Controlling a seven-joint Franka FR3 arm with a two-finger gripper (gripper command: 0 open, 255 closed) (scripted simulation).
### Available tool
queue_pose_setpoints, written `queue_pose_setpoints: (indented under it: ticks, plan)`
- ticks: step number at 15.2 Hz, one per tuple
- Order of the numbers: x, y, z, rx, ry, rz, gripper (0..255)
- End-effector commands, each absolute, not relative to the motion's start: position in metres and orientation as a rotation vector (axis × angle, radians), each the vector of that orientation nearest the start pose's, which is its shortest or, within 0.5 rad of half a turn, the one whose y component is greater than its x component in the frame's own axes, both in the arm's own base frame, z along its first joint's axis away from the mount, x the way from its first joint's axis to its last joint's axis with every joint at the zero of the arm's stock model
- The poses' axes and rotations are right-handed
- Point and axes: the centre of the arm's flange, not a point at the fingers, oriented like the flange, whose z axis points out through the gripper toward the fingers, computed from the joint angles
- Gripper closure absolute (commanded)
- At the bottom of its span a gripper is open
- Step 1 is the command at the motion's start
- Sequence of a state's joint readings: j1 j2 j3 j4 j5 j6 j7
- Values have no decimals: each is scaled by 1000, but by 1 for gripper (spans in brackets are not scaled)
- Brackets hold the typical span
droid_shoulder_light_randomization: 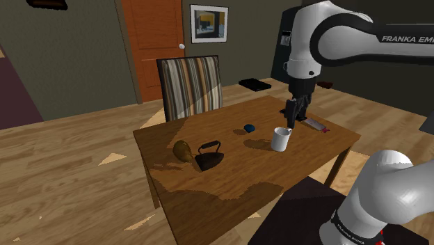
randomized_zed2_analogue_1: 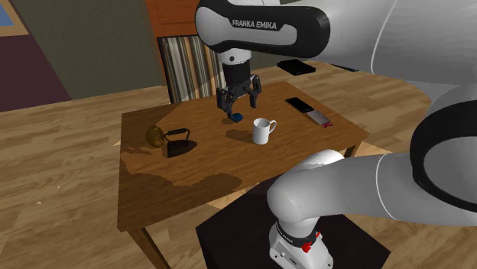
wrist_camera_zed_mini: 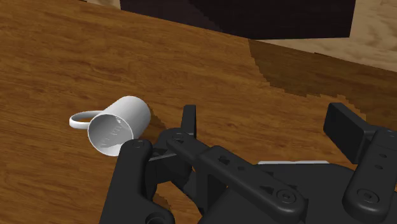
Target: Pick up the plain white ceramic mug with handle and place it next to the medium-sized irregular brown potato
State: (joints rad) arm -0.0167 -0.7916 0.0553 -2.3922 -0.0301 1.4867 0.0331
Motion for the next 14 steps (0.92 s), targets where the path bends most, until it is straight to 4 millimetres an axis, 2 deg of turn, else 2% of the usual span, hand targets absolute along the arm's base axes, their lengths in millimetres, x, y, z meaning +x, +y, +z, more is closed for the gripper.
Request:
queue_pose_setpoints:
  ticks: [1, 14]
  plan:
    - [295, 12, 568, -3209, 22, 181, 0]
    - [369, -102, 455, -3176, -11, 236, 0]
